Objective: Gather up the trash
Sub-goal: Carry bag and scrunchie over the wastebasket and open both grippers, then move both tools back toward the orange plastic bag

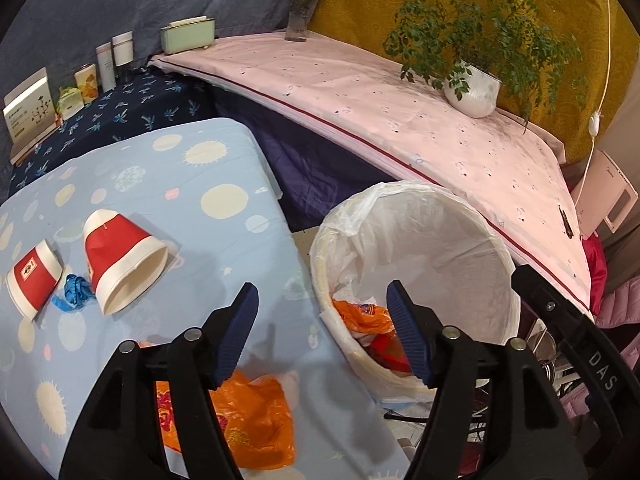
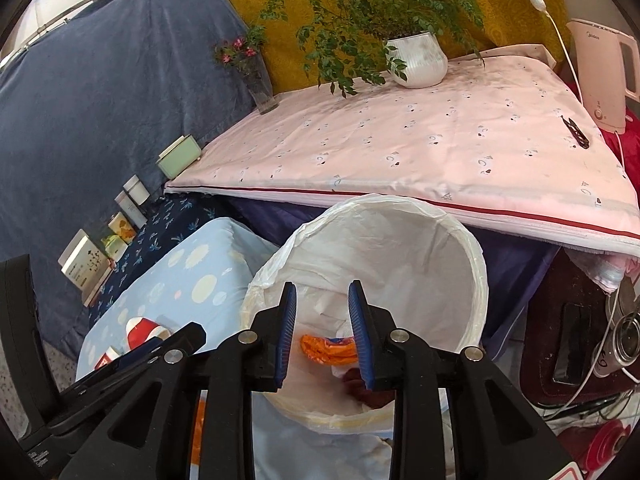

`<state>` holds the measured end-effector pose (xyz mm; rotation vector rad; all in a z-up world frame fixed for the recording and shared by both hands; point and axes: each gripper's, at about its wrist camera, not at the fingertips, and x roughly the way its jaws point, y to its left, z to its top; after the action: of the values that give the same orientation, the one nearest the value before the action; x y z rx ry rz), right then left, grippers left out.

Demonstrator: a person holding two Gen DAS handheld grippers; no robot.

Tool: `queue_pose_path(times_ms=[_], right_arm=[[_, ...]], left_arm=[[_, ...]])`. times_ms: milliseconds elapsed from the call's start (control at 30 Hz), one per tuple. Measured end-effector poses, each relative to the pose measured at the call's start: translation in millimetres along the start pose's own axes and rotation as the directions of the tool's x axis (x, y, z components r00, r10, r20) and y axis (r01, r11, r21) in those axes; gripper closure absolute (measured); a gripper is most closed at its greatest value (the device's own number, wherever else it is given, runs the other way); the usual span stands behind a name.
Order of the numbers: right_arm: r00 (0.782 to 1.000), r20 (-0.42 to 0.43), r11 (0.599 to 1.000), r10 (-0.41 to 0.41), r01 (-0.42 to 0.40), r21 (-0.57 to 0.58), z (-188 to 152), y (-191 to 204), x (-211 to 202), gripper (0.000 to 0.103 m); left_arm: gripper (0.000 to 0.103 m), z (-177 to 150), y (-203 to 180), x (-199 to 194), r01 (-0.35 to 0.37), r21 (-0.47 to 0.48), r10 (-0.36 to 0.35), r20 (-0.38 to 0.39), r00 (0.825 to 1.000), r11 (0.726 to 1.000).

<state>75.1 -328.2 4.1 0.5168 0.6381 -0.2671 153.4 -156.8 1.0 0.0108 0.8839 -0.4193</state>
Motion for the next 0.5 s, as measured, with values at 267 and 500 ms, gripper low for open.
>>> queue_pose_path(times_ms=[267, 500], right_arm=[[1.0, -0.012, 1.0, 0.014, -0.014, -0.023, -11, 18, -4, 0.07], [0.999, -0.032, 0.997, 0.044, -0.046, -0.059, -23, 46, -8, 0.063]], left_arm=[[0.04, -9, 22, -8, -0.028, -0.033, 0.028, -0.006, 1.0, 0.999], [0.038, -19, 46, -21, -0.057, -0.07, 0.057, -0.003, 0.998, 0.996]])
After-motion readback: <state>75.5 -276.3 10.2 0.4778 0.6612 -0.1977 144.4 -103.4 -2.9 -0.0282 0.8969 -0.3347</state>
